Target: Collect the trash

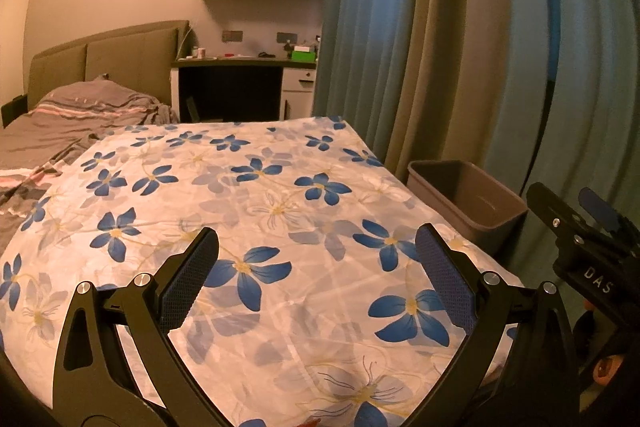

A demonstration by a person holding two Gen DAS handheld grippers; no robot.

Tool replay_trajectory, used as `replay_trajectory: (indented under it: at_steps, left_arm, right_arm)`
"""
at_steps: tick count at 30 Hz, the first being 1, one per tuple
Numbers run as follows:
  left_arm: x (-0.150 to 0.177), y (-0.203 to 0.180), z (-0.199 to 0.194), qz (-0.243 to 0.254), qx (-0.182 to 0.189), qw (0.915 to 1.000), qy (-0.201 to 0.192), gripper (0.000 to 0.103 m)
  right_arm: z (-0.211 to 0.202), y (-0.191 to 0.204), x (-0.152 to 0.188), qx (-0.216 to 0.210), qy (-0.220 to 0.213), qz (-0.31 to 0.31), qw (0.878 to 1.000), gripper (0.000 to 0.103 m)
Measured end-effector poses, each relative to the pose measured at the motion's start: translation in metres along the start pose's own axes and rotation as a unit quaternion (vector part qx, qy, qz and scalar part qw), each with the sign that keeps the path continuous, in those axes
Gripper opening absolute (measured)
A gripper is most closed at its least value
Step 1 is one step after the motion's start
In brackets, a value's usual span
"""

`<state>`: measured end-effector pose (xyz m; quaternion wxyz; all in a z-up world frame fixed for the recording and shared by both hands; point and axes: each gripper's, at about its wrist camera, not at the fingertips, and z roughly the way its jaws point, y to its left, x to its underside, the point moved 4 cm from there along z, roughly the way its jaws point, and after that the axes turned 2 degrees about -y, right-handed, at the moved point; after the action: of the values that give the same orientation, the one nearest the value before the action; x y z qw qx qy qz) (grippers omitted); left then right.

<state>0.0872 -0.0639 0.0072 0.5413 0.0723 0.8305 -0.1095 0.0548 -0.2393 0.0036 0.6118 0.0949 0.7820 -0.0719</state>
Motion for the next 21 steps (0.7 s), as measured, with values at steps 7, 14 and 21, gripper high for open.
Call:
replay_trajectory:
  at_steps: [7, 14, 21]
  left_arm:
    - [0.000, -0.002, -0.003, 0.016, 0.004, 0.9999, -0.002, 0.072]
    - [-0.001, -0.003, -0.007, 0.020, 0.005, 0.9998, -0.007, 0.072]
    - [-0.003, -0.002, -0.009, 0.020, 0.003, 0.9998, -0.010, 0.072]
  right_arm:
    - [0.000, 0.000, 0.000, -0.001, -0.001, 0.000, 1.000, 0.097]
    - [-0.001, -0.001, 0.000, 0.001, -0.002, 0.003, 1.000, 0.097]
    - [-0.001, -0.004, 0.000, 0.001, -0.004, 0.005, 1.000, 0.097]
